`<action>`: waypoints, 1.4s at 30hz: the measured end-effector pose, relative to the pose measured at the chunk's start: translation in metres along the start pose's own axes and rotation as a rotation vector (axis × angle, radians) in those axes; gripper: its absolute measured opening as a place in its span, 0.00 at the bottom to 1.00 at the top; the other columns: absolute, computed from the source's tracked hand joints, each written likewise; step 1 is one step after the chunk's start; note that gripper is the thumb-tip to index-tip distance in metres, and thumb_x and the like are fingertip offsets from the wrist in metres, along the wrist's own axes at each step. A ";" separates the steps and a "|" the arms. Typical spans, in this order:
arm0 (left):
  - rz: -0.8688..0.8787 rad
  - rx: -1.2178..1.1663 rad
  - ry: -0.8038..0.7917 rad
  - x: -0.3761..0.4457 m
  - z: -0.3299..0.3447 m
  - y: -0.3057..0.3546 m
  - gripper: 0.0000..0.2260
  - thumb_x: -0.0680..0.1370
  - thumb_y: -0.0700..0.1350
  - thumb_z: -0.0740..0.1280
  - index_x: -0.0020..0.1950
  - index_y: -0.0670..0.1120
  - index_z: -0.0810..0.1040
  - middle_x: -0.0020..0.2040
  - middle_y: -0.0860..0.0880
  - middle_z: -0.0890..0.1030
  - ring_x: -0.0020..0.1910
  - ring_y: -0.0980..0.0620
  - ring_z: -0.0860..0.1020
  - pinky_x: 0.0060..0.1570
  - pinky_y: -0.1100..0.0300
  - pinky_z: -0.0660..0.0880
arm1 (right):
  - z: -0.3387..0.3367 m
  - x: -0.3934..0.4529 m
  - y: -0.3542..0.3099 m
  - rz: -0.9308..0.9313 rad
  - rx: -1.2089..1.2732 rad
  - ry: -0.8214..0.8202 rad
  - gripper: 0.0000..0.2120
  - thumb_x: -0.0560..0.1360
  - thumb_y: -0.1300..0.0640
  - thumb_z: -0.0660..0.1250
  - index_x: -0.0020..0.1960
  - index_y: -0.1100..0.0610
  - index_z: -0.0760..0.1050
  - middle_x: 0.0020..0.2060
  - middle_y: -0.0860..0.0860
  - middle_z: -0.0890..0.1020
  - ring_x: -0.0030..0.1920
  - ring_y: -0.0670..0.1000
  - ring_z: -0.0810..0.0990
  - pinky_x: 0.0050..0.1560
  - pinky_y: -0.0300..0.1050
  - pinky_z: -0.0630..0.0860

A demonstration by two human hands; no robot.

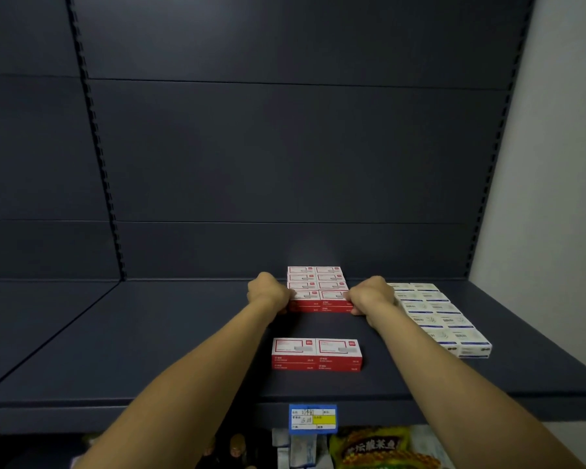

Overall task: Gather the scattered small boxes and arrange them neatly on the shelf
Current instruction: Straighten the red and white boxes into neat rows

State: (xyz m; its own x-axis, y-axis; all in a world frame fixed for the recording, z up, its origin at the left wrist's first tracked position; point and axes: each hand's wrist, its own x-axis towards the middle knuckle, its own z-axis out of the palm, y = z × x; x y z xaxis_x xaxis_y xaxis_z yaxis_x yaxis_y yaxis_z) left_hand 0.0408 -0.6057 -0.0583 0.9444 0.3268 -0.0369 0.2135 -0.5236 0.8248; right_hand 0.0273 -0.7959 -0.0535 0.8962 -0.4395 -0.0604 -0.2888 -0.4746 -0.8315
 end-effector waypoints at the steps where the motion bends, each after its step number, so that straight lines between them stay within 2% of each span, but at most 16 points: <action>1: 0.002 0.012 0.007 0.000 -0.001 0.000 0.13 0.74 0.47 0.78 0.46 0.42 0.77 0.47 0.43 0.82 0.37 0.47 0.85 0.44 0.53 0.84 | 0.000 -0.001 0.000 0.001 0.000 0.000 0.08 0.73 0.57 0.74 0.48 0.61 0.81 0.39 0.54 0.85 0.29 0.50 0.82 0.24 0.36 0.72; 4: 0.008 0.056 0.014 -0.004 -0.004 -0.001 0.14 0.74 0.49 0.77 0.48 0.41 0.78 0.47 0.43 0.83 0.37 0.47 0.85 0.44 0.53 0.84 | -0.004 -0.008 0.000 0.006 -0.006 -0.004 0.08 0.73 0.56 0.74 0.48 0.60 0.81 0.39 0.54 0.85 0.27 0.49 0.81 0.24 0.35 0.69; 7: 0.017 0.084 0.010 -0.010 -0.007 -0.001 0.14 0.74 0.49 0.77 0.49 0.40 0.79 0.47 0.43 0.83 0.36 0.48 0.84 0.40 0.55 0.83 | -0.007 -0.014 0.000 0.013 -0.012 -0.013 0.08 0.73 0.55 0.75 0.49 0.58 0.81 0.40 0.54 0.85 0.25 0.47 0.79 0.22 0.33 0.65; 13: 0.014 0.114 -0.006 -0.025 -0.015 -0.003 0.14 0.74 0.49 0.77 0.48 0.40 0.78 0.46 0.43 0.83 0.35 0.48 0.84 0.30 0.58 0.78 | -0.012 -0.024 0.005 -0.007 -0.007 -0.025 0.09 0.72 0.56 0.76 0.47 0.59 0.81 0.36 0.53 0.85 0.23 0.47 0.79 0.24 0.33 0.68; 16: 0.002 0.112 -0.017 -0.030 -0.017 -0.003 0.15 0.73 0.49 0.78 0.49 0.40 0.78 0.45 0.44 0.83 0.34 0.50 0.84 0.32 0.58 0.80 | -0.014 -0.027 0.006 -0.010 0.001 -0.045 0.09 0.71 0.57 0.76 0.47 0.60 0.81 0.36 0.54 0.85 0.25 0.48 0.81 0.27 0.37 0.75; 18: -0.005 0.110 -0.032 -0.034 -0.018 -0.003 0.14 0.73 0.49 0.78 0.48 0.41 0.78 0.44 0.45 0.83 0.34 0.50 0.84 0.36 0.57 0.82 | -0.015 -0.030 0.007 -0.010 0.015 -0.054 0.09 0.70 0.58 0.77 0.45 0.61 0.81 0.35 0.54 0.85 0.28 0.50 0.83 0.33 0.41 0.81; 20: -0.011 0.108 -0.041 -0.038 -0.020 -0.004 0.14 0.74 0.49 0.77 0.48 0.41 0.78 0.43 0.45 0.83 0.34 0.50 0.84 0.37 0.57 0.82 | -0.015 -0.033 0.009 -0.004 0.040 -0.061 0.09 0.70 0.59 0.77 0.45 0.62 0.80 0.35 0.55 0.85 0.32 0.52 0.85 0.37 0.46 0.84; 22: -0.010 0.110 -0.046 -0.042 -0.022 -0.006 0.14 0.74 0.49 0.77 0.47 0.41 0.78 0.44 0.44 0.84 0.34 0.50 0.83 0.34 0.57 0.81 | -0.015 -0.036 0.010 -0.001 0.063 -0.070 0.09 0.69 0.59 0.77 0.45 0.62 0.80 0.35 0.55 0.85 0.32 0.52 0.85 0.35 0.45 0.83; 24: -0.017 0.091 -0.057 -0.045 -0.024 -0.007 0.14 0.73 0.49 0.78 0.47 0.41 0.78 0.43 0.44 0.84 0.34 0.50 0.84 0.36 0.56 0.82 | -0.016 -0.039 0.010 0.007 0.085 -0.084 0.09 0.69 0.60 0.77 0.45 0.63 0.80 0.36 0.55 0.85 0.31 0.52 0.85 0.31 0.42 0.81; 27: -0.023 0.039 -0.071 -0.050 -0.029 -0.007 0.14 0.72 0.47 0.79 0.47 0.41 0.78 0.43 0.44 0.84 0.35 0.49 0.84 0.38 0.56 0.83 | -0.018 -0.043 0.010 0.017 0.127 -0.114 0.09 0.68 0.63 0.78 0.44 0.64 0.81 0.36 0.56 0.85 0.33 0.53 0.86 0.31 0.43 0.82; 31: -0.039 -0.020 -0.106 -0.055 -0.037 -0.011 0.14 0.71 0.44 0.80 0.48 0.41 0.77 0.45 0.43 0.82 0.37 0.48 0.84 0.33 0.57 0.82 | -0.024 -0.053 0.010 0.035 0.166 -0.161 0.08 0.69 0.67 0.76 0.46 0.65 0.79 0.35 0.56 0.84 0.27 0.50 0.84 0.24 0.38 0.75; 34: -0.052 -0.059 -0.164 -0.058 -0.042 -0.012 0.16 0.70 0.41 0.80 0.51 0.40 0.77 0.48 0.41 0.83 0.40 0.45 0.85 0.36 0.53 0.84 | -0.029 -0.059 0.011 0.040 0.175 -0.197 0.08 0.70 0.69 0.75 0.47 0.66 0.78 0.32 0.55 0.83 0.23 0.49 0.81 0.21 0.36 0.72; 38: -0.050 -0.070 -0.254 -0.064 -0.047 -0.012 0.19 0.69 0.39 0.80 0.54 0.39 0.76 0.46 0.40 0.84 0.41 0.43 0.86 0.41 0.48 0.85 | -0.032 -0.059 0.012 0.056 0.118 -0.227 0.11 0.68 0.66 0.76 0.49 0.64 0.79 0.31 0.55 0.84 0.22 0.48 0.80 0.23 0.38 0.75; 42: -0.052 -0.078 -0.322 -0.069 -0.055 -0.011 0.13 0.74 0.36 0.76 0.52 0.39 0.73 0.41 0.41 0.84 0.34 0.47 0.84 0.30 0.56 0.81 | -0.036 -0.059 0.014 0.068 0.078 -0.253 0.11 0.66 0.64 0.78 0.46 0.64 0.80 0.32 0.56 0.84 0.23 0.50 0.78 0.26 0.40 0.78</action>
State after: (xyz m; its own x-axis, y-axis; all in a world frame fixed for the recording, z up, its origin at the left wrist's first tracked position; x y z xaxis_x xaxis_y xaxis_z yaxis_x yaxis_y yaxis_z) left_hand -0.0399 -0.5795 -0.0339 0.9658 0.0799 -0.2467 0.2559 -0.4472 0.8571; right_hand -0.0416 -0.8039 -0.0421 0.9341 -0.2591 -0.2455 -0.3331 -0.3856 -0.8604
